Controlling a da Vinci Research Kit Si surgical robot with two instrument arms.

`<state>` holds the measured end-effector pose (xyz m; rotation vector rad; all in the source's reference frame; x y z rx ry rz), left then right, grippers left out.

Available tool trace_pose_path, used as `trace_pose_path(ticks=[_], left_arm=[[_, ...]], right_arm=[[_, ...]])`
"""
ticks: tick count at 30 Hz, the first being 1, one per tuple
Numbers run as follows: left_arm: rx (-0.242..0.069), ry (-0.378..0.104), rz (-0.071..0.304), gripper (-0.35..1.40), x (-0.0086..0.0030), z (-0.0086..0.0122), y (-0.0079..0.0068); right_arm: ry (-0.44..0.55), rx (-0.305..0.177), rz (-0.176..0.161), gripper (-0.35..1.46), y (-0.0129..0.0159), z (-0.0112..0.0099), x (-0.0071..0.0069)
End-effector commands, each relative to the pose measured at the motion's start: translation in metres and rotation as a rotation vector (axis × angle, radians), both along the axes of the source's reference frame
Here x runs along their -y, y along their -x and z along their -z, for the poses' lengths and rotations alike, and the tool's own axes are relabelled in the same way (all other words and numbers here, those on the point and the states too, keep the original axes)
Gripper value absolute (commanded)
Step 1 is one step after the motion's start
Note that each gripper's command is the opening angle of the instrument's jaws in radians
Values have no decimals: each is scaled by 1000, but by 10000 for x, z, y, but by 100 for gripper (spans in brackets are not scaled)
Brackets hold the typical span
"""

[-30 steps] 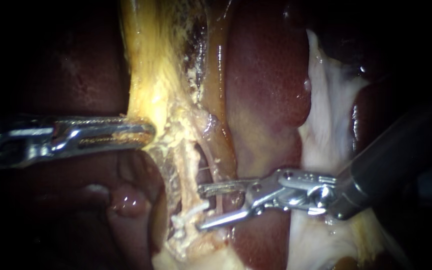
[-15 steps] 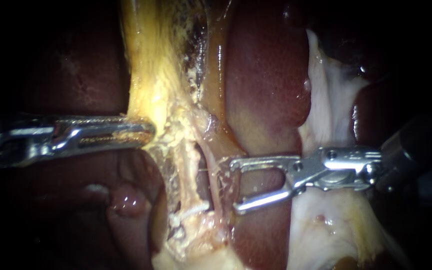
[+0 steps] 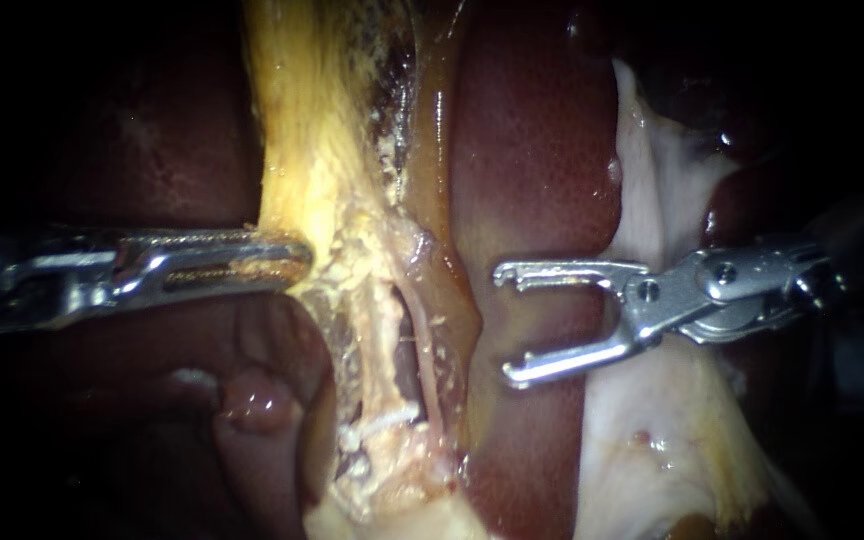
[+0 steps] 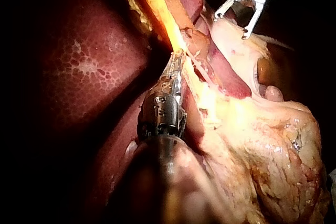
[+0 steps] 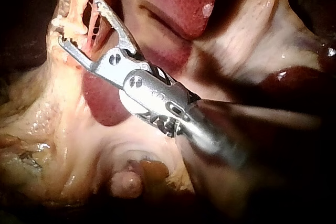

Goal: Going back first clip left tube

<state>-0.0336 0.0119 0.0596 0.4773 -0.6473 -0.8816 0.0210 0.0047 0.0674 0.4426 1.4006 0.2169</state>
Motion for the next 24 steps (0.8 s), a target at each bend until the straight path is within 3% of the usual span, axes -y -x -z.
trace_pose_path(ticks=[1,6,13,20,24], left_arm=[[3,-2,-3,-35,2,-3,1],[16,-3,-19,-35,9,-23,8],[8,-26,-31,-35,18,-59,22],[9,-30,-34,-35,13,-72,37],[9,-30,-34,-35,12,-74,38]], right_arm=[[0,1,1,60,0,0,0],[0,1,1,60,1,-1,0],[0,1,1,60,1,-1,0],[0,1,1,60,1,0,0],[0,1,2,60,1,0,0]])
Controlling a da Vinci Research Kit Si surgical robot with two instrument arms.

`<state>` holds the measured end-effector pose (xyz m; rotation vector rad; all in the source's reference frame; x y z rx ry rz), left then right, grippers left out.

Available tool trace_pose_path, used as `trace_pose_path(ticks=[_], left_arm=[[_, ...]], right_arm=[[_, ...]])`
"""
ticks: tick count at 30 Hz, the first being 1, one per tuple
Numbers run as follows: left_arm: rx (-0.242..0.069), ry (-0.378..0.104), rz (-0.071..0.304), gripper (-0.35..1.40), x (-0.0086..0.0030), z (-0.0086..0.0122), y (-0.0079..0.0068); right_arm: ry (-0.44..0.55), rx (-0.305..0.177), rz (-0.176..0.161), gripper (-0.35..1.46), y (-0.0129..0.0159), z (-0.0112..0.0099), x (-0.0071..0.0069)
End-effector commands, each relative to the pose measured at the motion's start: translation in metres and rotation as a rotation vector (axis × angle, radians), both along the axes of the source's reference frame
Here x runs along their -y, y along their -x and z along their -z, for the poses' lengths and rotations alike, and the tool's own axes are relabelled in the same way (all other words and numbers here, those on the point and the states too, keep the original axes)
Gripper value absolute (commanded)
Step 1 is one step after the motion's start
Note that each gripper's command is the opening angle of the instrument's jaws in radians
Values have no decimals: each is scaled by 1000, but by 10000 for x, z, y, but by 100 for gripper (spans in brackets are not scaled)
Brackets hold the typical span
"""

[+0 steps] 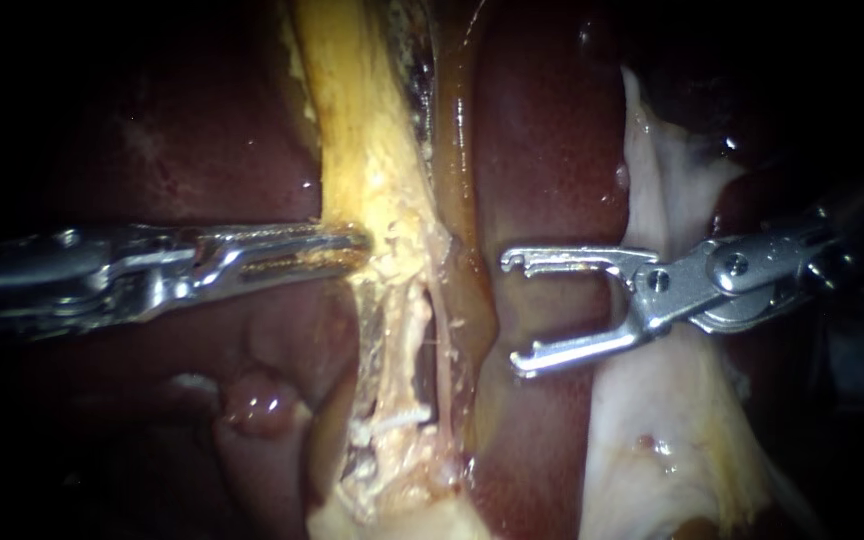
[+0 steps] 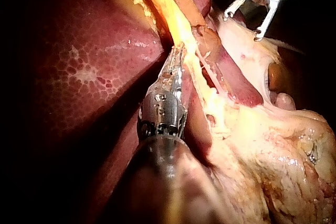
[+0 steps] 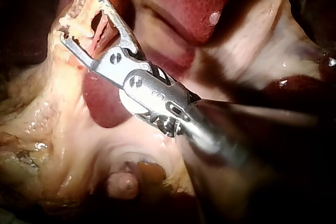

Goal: Going back first clip left tube

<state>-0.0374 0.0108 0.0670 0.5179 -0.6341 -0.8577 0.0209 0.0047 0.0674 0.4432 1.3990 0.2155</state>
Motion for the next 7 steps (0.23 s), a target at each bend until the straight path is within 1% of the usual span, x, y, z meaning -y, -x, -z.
trace_pose_path(ticks=[1,7], left_arm=[[-1,-1,0,-35,0,0,0],[-3,-2,-2,-35,0,0,-1]], right_arm=[[0,0,0,60,0,1,0],[0,0,0,60,0,1,0]])
